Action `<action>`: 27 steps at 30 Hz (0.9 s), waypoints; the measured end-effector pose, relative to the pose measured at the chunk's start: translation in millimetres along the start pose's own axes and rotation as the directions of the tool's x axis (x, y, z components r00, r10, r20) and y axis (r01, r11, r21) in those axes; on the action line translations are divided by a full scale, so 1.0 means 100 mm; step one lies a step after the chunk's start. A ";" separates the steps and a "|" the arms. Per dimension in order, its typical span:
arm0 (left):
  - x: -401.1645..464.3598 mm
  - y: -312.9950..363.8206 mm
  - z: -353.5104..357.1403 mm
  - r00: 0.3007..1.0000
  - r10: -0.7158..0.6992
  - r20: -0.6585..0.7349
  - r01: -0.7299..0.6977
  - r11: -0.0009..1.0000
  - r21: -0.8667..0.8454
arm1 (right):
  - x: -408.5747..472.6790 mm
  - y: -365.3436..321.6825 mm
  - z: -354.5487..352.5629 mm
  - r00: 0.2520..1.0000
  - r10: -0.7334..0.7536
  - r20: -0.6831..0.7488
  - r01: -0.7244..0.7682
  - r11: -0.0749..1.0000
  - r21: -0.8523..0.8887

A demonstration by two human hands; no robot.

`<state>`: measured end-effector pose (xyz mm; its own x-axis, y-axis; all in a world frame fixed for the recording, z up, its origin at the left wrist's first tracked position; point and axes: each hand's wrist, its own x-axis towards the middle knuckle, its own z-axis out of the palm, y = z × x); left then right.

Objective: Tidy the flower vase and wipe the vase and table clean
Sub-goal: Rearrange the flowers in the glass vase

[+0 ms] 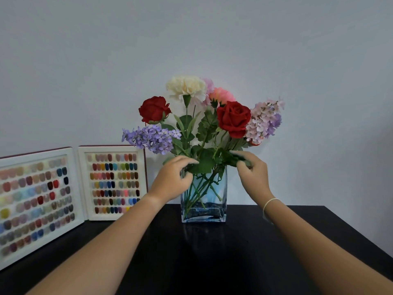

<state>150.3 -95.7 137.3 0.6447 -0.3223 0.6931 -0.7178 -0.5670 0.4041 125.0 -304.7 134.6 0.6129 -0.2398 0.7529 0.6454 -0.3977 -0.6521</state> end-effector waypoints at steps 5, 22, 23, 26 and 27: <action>0.16 0.24 0.07 0.992 0.060 -0.114 -0.067 0.996 -0.061 | 0.12 -0.14 0.08 0.990 0.041 -0.136 -0.031 0.996 0.080; 0.96 0.77 0.36 0.947 -0.321 -0.009 0.320 0.946 -0.046 | 0.08 0.39 -0.25 0.911 0.402 -0.096 -0.382 0.908 0.170; 0.97 0.76 0.37 0.948 -0.318 -0.020 0.317 0.948 -0.042 | 0.12 0.40 -0.25 0.906 0.415 -0.085 -0.396 0.901 0.175; 0.98 0.74 0.42 0.958 -0.281 -0.055 0.278 0.959 -0.052 | 0.20 0.42 -0.23 0.898 0.437 -0.050 -0.422 0.888 0.181; 0.97 0.73 0.43 0.961 -0.269 -0.059 0.265 0.962 -0.065 | 0.22 0.43 -0.22 0.896 0.442 -0.039 -0.428 0.884 0.189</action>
<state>172.0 -201.3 208.5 0.7976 -0.1126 0.5926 -0.5363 -0.5820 0.6113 156.1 -346.5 125.1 0.8171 -0.4250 0.3895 0.3941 -0.0812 -0.9155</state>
